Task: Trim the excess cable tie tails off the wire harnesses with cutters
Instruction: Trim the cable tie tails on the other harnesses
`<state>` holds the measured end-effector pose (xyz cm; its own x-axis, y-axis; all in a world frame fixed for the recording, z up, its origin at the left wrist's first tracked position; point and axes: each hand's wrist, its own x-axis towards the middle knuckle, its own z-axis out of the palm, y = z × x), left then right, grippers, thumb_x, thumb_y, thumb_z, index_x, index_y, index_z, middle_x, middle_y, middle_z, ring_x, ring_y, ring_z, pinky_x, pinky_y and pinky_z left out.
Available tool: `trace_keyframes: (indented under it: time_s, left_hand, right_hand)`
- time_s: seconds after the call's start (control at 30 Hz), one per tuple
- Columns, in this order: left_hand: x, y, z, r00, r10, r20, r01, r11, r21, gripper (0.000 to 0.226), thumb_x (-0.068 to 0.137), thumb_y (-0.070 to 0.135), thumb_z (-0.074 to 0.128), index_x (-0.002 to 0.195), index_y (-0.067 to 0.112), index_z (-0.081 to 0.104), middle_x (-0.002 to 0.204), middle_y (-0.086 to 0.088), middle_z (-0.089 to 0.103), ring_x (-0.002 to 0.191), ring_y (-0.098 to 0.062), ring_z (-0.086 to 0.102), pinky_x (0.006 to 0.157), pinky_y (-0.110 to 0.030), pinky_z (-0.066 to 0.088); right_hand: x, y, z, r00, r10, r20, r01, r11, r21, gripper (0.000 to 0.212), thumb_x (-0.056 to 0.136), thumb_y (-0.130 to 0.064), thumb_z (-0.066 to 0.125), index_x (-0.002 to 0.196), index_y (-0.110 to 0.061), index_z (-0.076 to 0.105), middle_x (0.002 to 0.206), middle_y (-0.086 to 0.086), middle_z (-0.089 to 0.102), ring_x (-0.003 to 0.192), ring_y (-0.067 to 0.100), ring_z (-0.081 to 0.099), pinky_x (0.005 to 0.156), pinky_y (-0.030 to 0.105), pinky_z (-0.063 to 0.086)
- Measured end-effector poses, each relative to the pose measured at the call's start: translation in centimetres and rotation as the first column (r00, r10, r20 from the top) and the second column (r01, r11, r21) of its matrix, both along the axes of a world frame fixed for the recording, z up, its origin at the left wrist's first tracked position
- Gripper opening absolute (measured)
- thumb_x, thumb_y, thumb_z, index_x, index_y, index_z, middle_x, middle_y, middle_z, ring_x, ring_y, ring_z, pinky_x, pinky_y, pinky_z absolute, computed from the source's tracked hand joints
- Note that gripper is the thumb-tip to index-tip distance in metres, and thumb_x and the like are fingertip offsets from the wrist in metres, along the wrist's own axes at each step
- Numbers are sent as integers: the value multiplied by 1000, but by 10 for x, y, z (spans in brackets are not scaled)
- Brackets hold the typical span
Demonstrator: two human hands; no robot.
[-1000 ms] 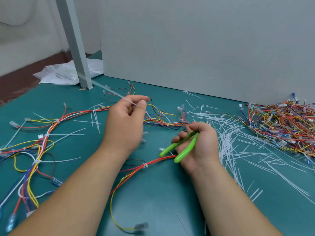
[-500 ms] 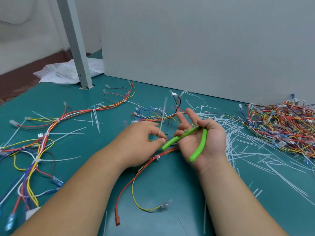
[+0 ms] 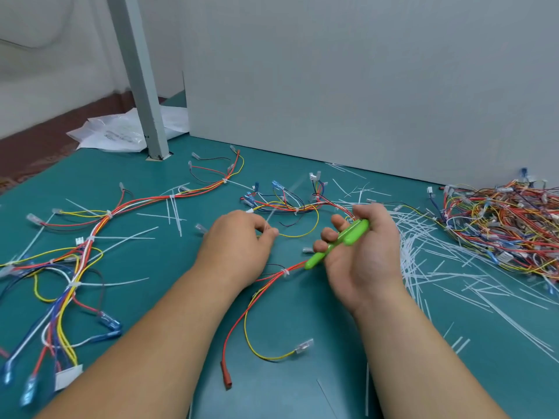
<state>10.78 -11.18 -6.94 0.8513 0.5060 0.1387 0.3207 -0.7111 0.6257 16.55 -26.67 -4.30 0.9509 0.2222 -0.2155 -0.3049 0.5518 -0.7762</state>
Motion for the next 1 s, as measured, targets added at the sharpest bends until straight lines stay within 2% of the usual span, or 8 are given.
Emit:
trace_keyframes:
  time_s: [0.17,0.23,0.3,0.4,0.5,0.67,0.87,1.0]
  left_hand:
    - [1,14,1,989,99,114,-109,991,84,19,96,43,60,86,30,70,134,0,52,131,-29,42,100,-44,39]
    - [0,17,3,1000,2,-17,-1,996,90,19,99,44,56,85,33,64,163,3,31,151,-24,23,112,-51,30]
    - [1,14,3,983,-100,-155,116,988,99,19,101,44,51,86,36,57,162,9,35,153,-22,23,117,-52,26]
    - [0,6,1,986,-164,-31,167,979,120,20,101,40,53,83,33,57,94,17,58,107,-20,54,94,-41,43]
    - [-2,0,1,966,-216,140,208,976,67,19,100,32,57,81,27,60,84,14,55,76,-7,47,71,-15,37]
    - [-3,-10,4,944,-246,219,257,966,-23,17,99,27,61,83,24,67,80,10,61,71,0,53,64,-23,32]
    - [-11,-23,16,725,-503,471,530,844,85,10,95,11,63,88,13,69,95,5,70,97,-12,66,88,-34,52]
    - [-12,-31,14,647,-612,454,661,748,67,9,92,4,63,88,9,70,95,1,71,105,-20,68,91,-41,52]
  right_hand:
    - [-3,8,-11,997,-67,44,78,939,-335,8,93,-18,55,89,-16,49,75,3,40,37,8,47,52,33,35]
    - [-3,9,-14,997,-65,39,75,921,-383,6,93,-19,56,91,-15,52,75,4,43,37,7,50,53,33,36]
    - [-4,10,-14,997,-61,40,72,920,-385,4,93,-19,56,92,-16,54,74,4,46,37,7,50,52,32,36]
    - [-5,9,-10,999,-26,-19,18,944,-331,4,94,-20,54,92,-17,54,81,4,49,47,12,50,55,33,36]
    - [-5,5,-5,993,89,-83,-107,965,-240,5,93,-19,52,93,-15,49,90,5,41,54,15,41,51,30,33]
    - [-8,4,-1,966,216,-142,-222,974,-32,24,86,-21,50,109,-14,52,89,8,43,50,13,36,48,24,31]
    - [-2,-5,0,935,313,-167,-271,934,233,37,70,-28,53,103,-11,55,75,8,53,53,13,35,51,24,29]
    - [0,-6,-2,913,372,-169,-294,885,360,53,66,-29,55,113,-3,60,83,9,49,77,24,48,87,31,39]
